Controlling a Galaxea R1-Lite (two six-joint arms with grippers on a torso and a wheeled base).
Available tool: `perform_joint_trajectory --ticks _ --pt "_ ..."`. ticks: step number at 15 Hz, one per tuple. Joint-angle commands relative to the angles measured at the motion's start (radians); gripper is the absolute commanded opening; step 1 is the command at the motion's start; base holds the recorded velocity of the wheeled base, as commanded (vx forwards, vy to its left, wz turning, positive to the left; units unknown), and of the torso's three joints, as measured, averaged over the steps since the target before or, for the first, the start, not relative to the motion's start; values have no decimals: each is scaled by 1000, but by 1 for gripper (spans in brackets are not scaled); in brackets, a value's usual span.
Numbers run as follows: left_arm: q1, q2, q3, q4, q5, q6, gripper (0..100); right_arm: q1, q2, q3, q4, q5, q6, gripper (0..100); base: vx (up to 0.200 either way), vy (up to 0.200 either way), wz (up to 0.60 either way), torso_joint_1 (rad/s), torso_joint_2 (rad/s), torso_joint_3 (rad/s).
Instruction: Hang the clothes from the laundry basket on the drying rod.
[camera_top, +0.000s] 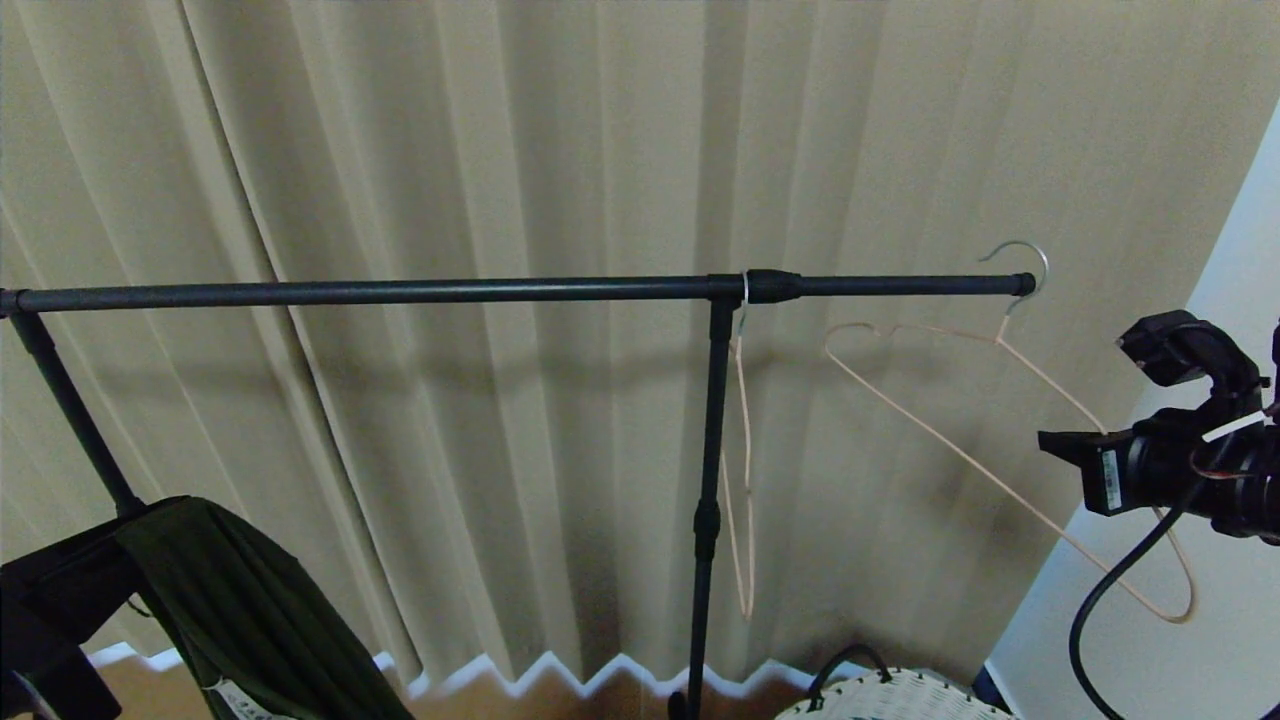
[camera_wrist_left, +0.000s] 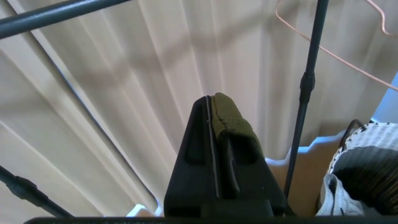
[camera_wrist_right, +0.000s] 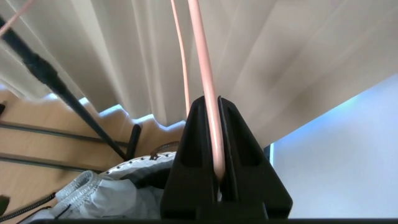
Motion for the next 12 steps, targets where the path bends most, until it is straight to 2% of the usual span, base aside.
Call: perform_joint_trajectory --ticks 1,6,12 --pt "-1 3 3 -1 0 6 0 1 -64 26 0 1 -2 0 0 0 0 0 0 0" --pt "-1 3 2 -2 0 8 0 33 -107 32 0 0 -3 0 0 0 0 0 0 0" --pt "-1 2 5 -2 2 24 0 48 -188 102 1 0 -3 0 0 0 0 0 0 0"
